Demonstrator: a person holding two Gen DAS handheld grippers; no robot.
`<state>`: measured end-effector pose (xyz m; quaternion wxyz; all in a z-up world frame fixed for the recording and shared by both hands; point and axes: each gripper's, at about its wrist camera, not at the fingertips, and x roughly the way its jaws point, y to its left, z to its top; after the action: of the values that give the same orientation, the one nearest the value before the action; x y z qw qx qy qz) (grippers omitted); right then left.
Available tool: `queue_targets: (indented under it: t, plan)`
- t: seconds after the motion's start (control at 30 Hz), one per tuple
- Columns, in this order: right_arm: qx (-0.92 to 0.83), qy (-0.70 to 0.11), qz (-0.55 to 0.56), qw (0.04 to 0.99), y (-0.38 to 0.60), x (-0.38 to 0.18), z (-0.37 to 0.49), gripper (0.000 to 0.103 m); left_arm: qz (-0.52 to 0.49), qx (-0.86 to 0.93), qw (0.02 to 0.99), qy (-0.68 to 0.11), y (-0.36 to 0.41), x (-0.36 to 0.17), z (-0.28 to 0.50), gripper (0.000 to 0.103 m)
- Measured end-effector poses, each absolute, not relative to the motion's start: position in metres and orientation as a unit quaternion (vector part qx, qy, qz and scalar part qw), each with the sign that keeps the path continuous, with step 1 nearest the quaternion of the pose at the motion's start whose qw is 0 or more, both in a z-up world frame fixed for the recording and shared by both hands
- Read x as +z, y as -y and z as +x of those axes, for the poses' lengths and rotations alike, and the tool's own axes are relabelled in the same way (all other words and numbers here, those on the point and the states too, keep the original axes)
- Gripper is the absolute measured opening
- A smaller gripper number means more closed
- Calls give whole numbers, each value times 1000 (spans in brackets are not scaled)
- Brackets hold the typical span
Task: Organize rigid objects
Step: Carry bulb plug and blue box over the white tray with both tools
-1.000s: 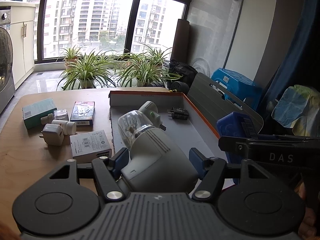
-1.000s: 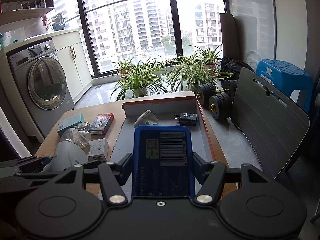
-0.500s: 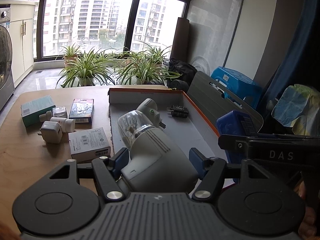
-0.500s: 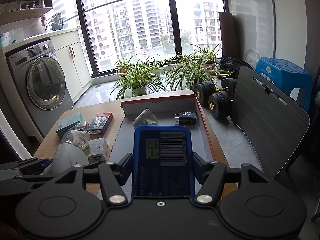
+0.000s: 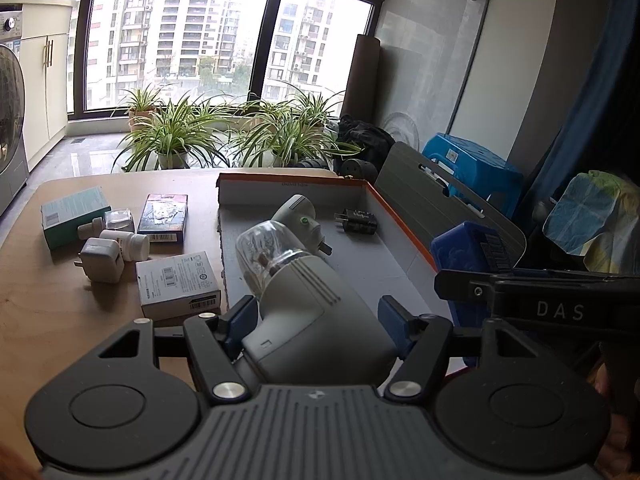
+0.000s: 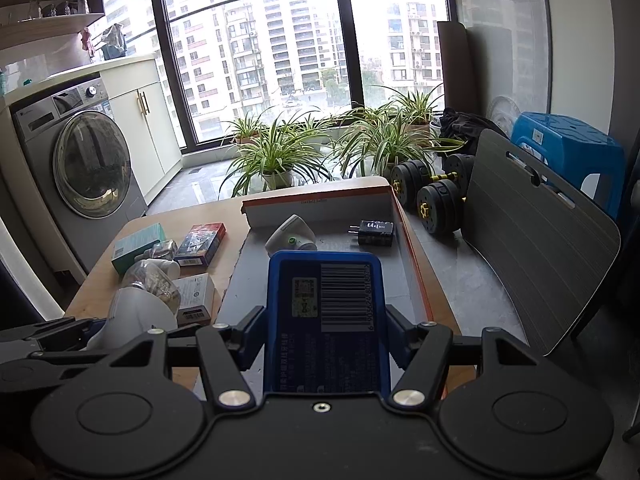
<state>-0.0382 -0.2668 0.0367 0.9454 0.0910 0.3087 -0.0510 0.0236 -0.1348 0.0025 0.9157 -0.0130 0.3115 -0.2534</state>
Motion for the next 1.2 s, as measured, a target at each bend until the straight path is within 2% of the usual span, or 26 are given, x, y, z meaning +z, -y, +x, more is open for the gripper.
queue_targets:
  t: [1.2]
  plan:
    - [-53,-311,94,944,270,32,-37,74,-12,-255,915,-313,139,3,24,68]
